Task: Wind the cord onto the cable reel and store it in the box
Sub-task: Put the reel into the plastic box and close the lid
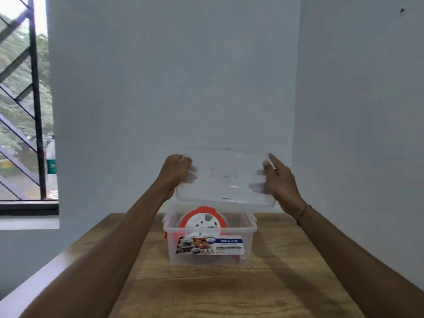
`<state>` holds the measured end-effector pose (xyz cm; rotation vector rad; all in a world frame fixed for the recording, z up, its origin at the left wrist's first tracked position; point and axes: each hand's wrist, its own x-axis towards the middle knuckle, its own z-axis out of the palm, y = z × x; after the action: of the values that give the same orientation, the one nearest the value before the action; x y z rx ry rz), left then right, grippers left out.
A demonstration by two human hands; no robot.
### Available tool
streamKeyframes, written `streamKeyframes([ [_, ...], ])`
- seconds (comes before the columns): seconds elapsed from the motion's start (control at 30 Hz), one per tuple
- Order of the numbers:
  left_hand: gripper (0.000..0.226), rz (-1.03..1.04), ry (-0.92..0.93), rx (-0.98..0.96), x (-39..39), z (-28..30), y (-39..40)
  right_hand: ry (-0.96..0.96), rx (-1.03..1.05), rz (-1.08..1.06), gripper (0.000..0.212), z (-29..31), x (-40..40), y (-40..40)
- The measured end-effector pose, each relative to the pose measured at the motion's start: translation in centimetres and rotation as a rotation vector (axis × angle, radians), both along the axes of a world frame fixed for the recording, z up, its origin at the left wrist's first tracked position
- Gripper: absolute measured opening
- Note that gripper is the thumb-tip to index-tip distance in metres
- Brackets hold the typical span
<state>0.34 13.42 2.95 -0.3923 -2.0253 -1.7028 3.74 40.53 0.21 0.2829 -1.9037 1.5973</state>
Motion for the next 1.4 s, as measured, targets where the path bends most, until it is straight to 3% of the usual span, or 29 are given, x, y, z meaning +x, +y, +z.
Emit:
streamKeyframes([
  [0.1, 0.021, -0.009, -0.173, -0.050, -0.5, -1.5, -2.0, -0.133, 0.039, -0.042, 0.041, -1.8, -0.9, -1.5],
  [0.2, 0.016, 0.094, -0.256, -0.193, -1.0, -3.5, -3.1, -0.234, 0.257, -0.129, 0.023, -3.5, -1.6, -2.8],
  [0.3, 0.031, 0.140, -0.336, -0.302, -2.0, -5.4, -3.4, -0.347, 0.402, -0.184, 0.024, -5.0, -2.4, -3.7],
  [0.43, 0.037, 0.144, -0.379, -0.410, -2.6, -6.9, -3.5, -0.437, 0.428, -0.227, 0.020, -5.7, -3.0, -3.9],
  [0.63, 0.017, 0.146, -0.427, -0.392, -3.0, -8.1, -3.5, -0.494, 0.472, -0.224, 0.013, -5.6, -3.1, -3.8],
  [1.07, 0.013, 0.086, -0.614, -0.157, -3.0, -9.1, -3.7, -0.628, 0.581, -0.172, 0.015, -5.9, -3.9, -4.0],
  [1.3, 0.025, 0.067, -0.827, -0.190, -1.9, -8.8, -3.8, -0.855, 0.287, 0.083, 0.032, -6.1, -3.0, -2.7],
  [1.4, 0.026, 0.096, -0.842, -0.103, -1.7, -9.2, -4.0, -0.891, 0.105, 0.088, 0.042, -6.9, -3.0, -1.9],
])
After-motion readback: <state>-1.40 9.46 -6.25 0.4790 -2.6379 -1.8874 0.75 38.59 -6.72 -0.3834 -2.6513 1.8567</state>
